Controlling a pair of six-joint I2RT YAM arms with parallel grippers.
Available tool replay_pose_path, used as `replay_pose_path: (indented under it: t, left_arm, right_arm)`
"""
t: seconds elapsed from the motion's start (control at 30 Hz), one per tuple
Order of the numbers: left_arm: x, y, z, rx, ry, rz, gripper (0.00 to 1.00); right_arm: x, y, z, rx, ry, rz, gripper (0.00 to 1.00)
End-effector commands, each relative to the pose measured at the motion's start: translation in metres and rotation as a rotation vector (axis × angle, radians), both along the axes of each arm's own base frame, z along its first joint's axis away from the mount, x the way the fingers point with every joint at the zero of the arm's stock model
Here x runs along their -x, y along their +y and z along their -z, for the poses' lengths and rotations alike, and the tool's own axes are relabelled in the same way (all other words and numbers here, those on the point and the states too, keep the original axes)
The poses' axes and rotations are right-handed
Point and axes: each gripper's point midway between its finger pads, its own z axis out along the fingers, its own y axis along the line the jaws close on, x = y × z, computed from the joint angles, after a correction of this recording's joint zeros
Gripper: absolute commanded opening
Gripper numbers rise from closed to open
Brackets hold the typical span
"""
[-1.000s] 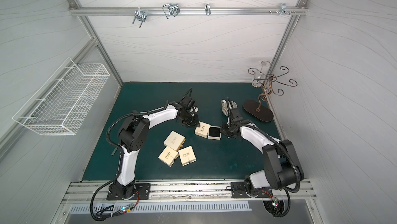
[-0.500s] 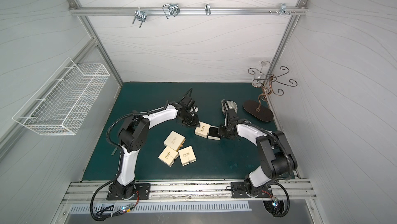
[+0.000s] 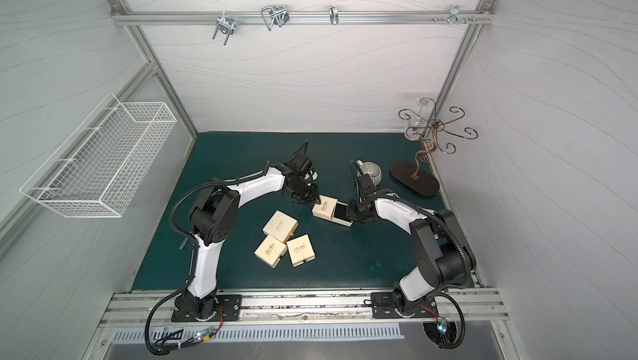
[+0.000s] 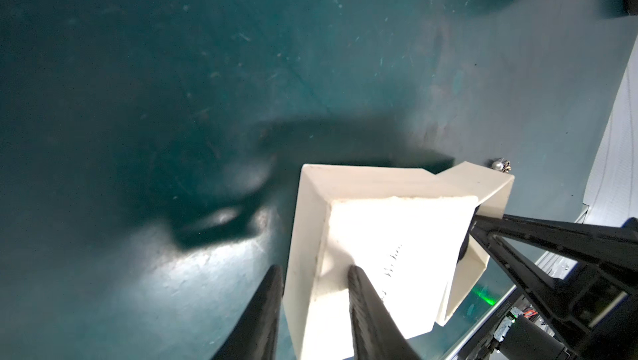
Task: Take out the earrings from the drawer-style jewelry box
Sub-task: Close the drawer of the jewelry box.
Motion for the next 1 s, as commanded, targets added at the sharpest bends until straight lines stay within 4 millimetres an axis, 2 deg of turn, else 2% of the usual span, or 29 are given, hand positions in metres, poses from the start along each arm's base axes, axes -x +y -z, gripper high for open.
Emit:
replay_pose_path:
  t: [0.0, 0.2, 0.37, 0.67, 0.97]
  left_arm:
    - [0.028, 0.020, 0.016, -0.114, 0.088, 0.017, 0.37]
    - [0.033, 0.017, 0.010, -0.106, 0.073, 0.038, 0.42]
    - [0.034, 0.011, 0.001, -0.079, 0.054, 0.060, 0.44]
    - [0.043, -0.012, -0.006, 0.023, 0.057, 0.142, 0.46]
    - [0.050, -0.024, -0.006, 0.083, 0.081, 0.183, 0.46]
  right_arm:
    - [-0.002, 0.005, -0.003, 0.038, -0.002, -0.006, 0.04]
    - [-0.005, 0.008, -0.006, 0.128, -0.006, -0.044, 0.04]
    - [-0.006, 0.002, -0.005, 0.181, 0.003, -0.039, 0.04]
    - [-0.014, 0.003, -0.006, 0.195, -0.002, -0.032, 0.03]
    - [-0.017, 0.008, -0.006, 0.184, 0.005, -0.029, 0.03]
